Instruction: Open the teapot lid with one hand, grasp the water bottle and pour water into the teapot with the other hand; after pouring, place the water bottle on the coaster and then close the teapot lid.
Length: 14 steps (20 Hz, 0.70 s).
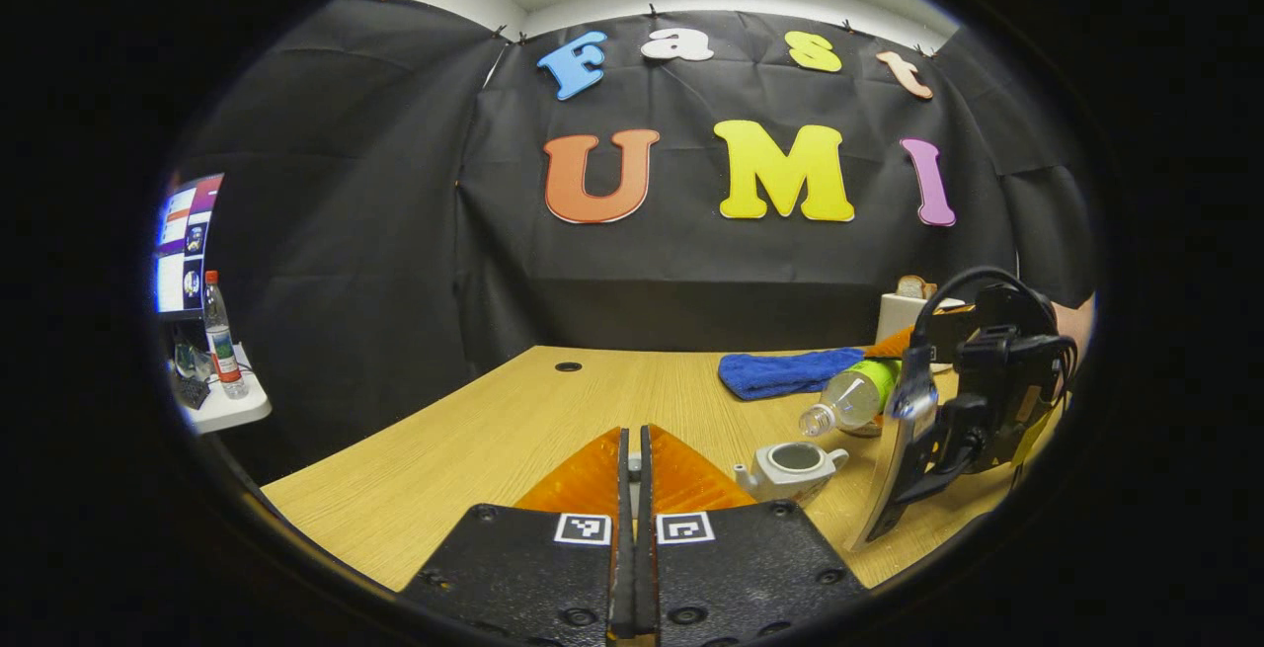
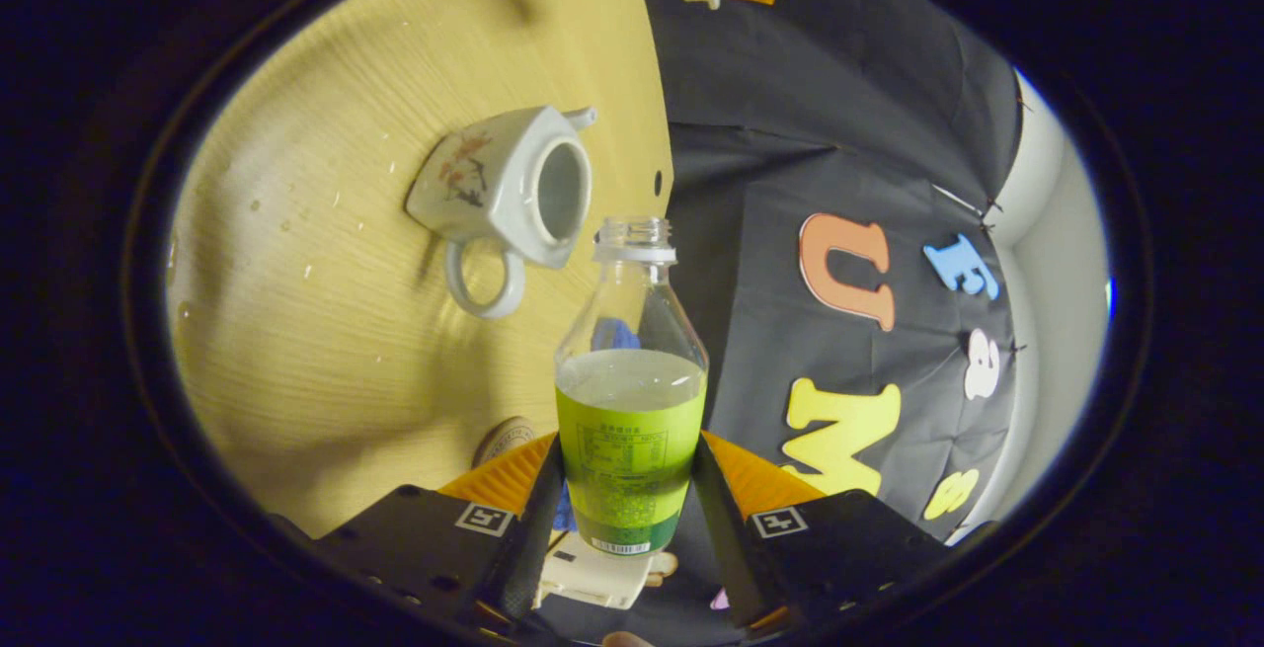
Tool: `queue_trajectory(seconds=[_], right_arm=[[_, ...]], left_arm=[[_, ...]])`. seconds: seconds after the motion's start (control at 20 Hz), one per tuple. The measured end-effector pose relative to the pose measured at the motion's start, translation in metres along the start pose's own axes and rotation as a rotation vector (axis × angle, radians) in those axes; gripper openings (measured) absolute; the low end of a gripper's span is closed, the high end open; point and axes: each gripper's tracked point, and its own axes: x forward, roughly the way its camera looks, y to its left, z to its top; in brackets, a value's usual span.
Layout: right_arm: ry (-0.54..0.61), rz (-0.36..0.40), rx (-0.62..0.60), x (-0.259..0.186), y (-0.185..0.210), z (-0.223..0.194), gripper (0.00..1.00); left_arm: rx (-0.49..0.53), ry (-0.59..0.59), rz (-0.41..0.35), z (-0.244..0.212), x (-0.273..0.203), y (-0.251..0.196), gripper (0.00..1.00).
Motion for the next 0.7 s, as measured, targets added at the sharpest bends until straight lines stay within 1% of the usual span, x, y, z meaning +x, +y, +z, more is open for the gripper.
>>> queue_trajectory(seconds=[0.25,0.6,0.7], right_arm=[[-0.016,-0.04,-0.092,-0.001,-0.008,0.006,0.72],[-0.022,-0.072,-0.162,-0.003,-0.017,0.007,0.72],[-0.024,-0.078,-0.176,-0.003,-0.019,0.007,0.71]], left_arm=[[0.005,-0.001,-0.003,0.001,0.0,-0.001,0.02],[0.007,-0.003,-0.001,0.003,-0.002,0.0,0.03],[0.008,-0.003,-0.002,0.003,-0.002,0.001,0.02]])
